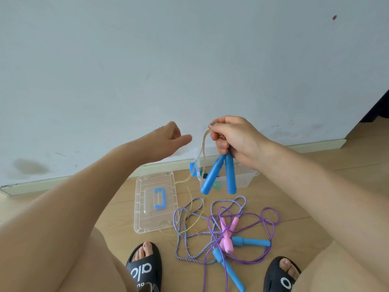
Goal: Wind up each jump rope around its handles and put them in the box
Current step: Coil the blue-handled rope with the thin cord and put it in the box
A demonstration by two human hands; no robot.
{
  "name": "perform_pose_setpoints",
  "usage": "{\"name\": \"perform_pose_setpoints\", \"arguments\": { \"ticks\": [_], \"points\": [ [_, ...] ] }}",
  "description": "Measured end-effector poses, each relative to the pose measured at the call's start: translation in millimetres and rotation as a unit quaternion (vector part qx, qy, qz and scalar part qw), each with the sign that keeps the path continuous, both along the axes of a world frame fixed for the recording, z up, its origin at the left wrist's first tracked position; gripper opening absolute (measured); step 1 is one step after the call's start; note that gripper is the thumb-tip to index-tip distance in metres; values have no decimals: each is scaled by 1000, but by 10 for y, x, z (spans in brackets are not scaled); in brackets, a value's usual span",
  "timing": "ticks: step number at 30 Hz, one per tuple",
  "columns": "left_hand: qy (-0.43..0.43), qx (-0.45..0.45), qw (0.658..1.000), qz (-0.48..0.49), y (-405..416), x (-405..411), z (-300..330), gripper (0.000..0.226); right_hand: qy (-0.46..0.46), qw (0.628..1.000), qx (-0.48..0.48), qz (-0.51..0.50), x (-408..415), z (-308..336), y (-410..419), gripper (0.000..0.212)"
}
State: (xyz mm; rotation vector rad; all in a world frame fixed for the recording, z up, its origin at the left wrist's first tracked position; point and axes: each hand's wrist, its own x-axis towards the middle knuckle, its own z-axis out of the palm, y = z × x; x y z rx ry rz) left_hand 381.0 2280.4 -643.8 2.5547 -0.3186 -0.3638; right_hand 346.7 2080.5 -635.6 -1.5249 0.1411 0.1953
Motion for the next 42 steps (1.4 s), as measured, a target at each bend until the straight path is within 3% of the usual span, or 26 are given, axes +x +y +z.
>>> {"name": "perform_pose_setpoints", "arguments": {
  "ticks": [3, 6, 9, 14, 16, 18, 20, 22, 24, 25, 27, 29, 33, 40, 42],
  "points": [
    [77, -143, 986, -32, -221, -152, 136, 58, 60, 984, 159, -46, 33, -19, 11, 11],
    [155, -110, 972, -139, -374, -290, 131, 60, 92, 968, 225, -59, 33, -46, 34, 15],
    [144, -64, 974, -163, -431, -322, 31, 51, 101, 950, 284, -80, 10, -24, 92, 19],
    [210, -167, 954, -130, -518, -288, -58, 16, 62, 938, 324, -110, 20, 1, 143, 24],
    [173, -126, 971, -111, -515, -247, -53, 12, 38, 962, 238, -126, 54, -36, 78, 25],
    [99, -34, 989, -107, -454, -171, -48, 11, 22, 989, 68, -130, 93, -88, -25, 26],
    [48, 30, 993, -107, -355, -111, -34, 15, 10, 988, -125, -90, 86, -141, -111, 17],
    [20, 82, 989, -119, -258, -64, -35, 17, -19, 936, -352, -16, 63, -190, -176, 19],
    [-3, 112, 985, -130, -193, -43, -23, 15, -65, 880, -470, 8, 50, -226, -192, 29],
    [-12, 113, 985, -131, -172, -37, -15, 13, -93, 881, -464, 0, 45, -226, -182, 29],
    [-34, 99, 985, -136, -161, -37, -1, 10, -125, 918, -376, 2, 55, -197, -135, 29],
    [-52, 86, 983, -153, -178, -47, 7, 10, -101, 949, -294, 47, 22, -132, -54, 36],
    [-67, 68, 978, -184, -177, -61, 18, 14, -94, 946, -284, 124, -65, -160, 12, 32],
    [-37, 76, 982, -167, -141, -101, 62, 10, -74, 981, -165, 73, 5, -142, -39, 12],
    [-53, 91, 983, -152, -149, -107, 78, 21, -63, 986, -138, 71, 14, -143, -38, 11]
  ]
}}
